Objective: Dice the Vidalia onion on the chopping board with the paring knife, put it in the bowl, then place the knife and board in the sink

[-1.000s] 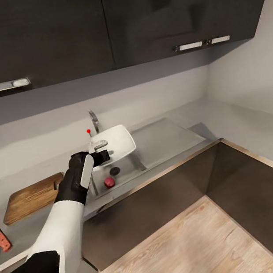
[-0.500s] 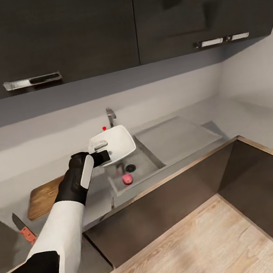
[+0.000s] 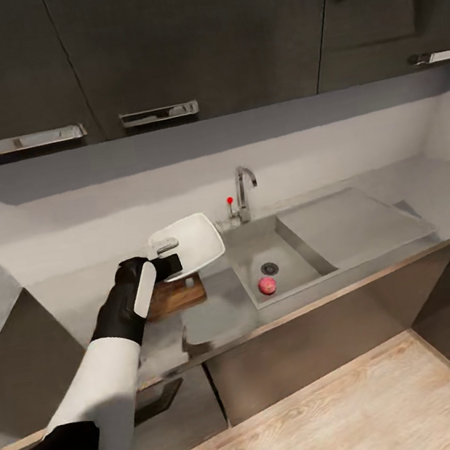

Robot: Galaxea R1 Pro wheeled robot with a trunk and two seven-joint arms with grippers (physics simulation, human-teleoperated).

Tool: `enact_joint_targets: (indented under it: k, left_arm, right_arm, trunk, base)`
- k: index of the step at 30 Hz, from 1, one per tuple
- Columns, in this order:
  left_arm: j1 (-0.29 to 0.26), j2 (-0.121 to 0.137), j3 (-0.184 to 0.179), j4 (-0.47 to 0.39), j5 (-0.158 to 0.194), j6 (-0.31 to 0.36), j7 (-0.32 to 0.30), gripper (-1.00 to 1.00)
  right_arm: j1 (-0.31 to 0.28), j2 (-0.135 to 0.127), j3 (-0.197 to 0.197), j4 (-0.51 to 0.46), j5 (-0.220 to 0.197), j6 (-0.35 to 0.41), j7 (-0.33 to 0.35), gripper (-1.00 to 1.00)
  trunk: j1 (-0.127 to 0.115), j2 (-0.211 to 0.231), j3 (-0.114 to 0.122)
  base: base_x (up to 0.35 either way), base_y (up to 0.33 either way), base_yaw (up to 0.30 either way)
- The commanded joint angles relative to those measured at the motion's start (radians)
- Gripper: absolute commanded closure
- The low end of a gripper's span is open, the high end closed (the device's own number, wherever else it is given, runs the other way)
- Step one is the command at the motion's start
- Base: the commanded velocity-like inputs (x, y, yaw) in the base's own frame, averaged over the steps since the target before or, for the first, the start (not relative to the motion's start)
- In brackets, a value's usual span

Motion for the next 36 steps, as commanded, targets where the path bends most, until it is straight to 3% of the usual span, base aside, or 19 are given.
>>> enact_joint_targets:
  k: [1,13,36]
  left_arm:
    - [-0.001,-0.001,0.002,0.000,0.011,0.003,0.007,1.00]
    - [0.000,-0.001,0.002,0.001,0.011,0.003,0.007,1.00]
    - [0.002,-0.001,0.001,0.001,0.010,0.002,0.007,1.00]
  right_arm:
    - [0.001,0.000,0.001,-0.002,-0.010,-0.002,0.000,-1.00]
    - [0.001,-0.001,0.001,-0.002,-0.010,-0.002,0.000,-1.00]
    - [0.001,-0.001,0.001,-0.003,-0.011,-0.002,0.001,-1.00]
  trunk:
    - [0.001,-0.002,-0.002]
    - [0.001,-0.002,-0.002]
    - [0.001,-0.002,-0.002]
  base:
    - [0.000,0.316,0.283]
    - [0.000,0.316,0.229]
    - [0.000,0.310,-0.031]
